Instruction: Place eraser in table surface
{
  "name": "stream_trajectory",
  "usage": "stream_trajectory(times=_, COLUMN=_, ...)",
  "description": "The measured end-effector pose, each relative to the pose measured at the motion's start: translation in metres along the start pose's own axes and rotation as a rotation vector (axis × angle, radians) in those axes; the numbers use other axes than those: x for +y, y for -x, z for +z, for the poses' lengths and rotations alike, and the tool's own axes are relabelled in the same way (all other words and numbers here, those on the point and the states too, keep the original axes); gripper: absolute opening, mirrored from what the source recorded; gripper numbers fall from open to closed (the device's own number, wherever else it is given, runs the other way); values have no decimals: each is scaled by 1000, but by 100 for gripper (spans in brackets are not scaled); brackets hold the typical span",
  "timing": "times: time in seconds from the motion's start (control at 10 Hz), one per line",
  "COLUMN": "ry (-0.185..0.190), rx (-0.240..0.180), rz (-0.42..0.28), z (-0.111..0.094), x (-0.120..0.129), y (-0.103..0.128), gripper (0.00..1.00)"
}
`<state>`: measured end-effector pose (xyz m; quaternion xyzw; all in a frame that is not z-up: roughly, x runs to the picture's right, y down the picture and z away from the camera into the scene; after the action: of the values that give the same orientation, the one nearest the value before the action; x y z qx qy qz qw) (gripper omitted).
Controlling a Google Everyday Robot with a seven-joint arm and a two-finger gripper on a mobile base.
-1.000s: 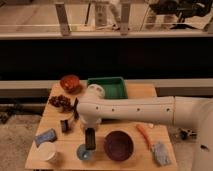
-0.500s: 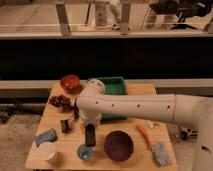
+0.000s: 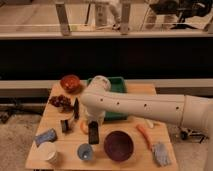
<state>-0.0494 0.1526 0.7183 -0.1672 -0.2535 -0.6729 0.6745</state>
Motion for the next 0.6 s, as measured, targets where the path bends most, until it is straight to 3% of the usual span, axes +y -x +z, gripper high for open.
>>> stream_trajectory(times=0.6, ry=-16, rx=6, rz=-35, z=7, x=30, y=-5, gripper=0)
